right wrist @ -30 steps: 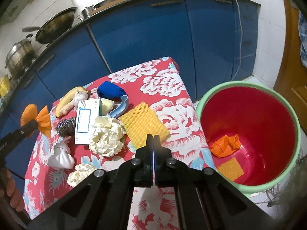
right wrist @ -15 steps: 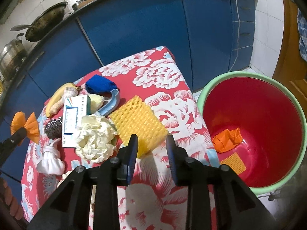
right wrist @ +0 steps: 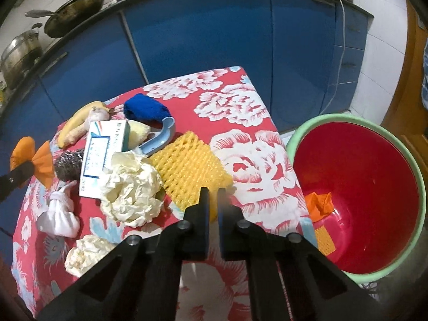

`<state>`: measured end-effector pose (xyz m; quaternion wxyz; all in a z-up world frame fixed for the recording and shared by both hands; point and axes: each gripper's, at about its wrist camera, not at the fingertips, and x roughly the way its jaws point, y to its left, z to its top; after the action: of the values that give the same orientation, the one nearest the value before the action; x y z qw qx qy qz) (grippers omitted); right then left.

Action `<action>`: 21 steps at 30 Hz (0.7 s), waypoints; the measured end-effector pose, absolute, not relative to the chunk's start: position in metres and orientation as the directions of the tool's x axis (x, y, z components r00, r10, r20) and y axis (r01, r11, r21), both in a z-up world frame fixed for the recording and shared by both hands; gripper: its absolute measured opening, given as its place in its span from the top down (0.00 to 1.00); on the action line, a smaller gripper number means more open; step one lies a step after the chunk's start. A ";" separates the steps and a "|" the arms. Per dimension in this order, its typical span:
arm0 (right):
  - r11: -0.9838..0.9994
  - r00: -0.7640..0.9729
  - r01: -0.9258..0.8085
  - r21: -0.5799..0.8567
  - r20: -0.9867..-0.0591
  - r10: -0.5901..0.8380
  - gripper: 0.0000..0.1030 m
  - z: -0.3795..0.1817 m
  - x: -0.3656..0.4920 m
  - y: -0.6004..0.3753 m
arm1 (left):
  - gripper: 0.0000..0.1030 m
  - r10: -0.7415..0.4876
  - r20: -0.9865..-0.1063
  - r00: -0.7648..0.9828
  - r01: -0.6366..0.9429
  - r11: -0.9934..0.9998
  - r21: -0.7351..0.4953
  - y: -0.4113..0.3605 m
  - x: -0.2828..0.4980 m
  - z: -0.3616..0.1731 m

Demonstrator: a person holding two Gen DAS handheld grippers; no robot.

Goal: Collect trash
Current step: 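Carry the orange wrapper and yellow foam net to the bucket and release both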

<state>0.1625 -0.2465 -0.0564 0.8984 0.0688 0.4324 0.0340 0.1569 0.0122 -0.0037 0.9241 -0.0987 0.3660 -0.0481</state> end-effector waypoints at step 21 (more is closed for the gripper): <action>0.976 0.736 0.107 0.188 -0.675 0.050 0.95 -0.002 0.102 -0.311 | 0.80 -0.257 -0.634 0.729 0.147 0.964 -0.222 -0.036 0.135 0.027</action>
<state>0.1021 -0.3115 -0.0020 0.9254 0.1077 0.3631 -0.0153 0.1345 -0.0358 0.0274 0.9266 -0.0782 0.3512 -0.1092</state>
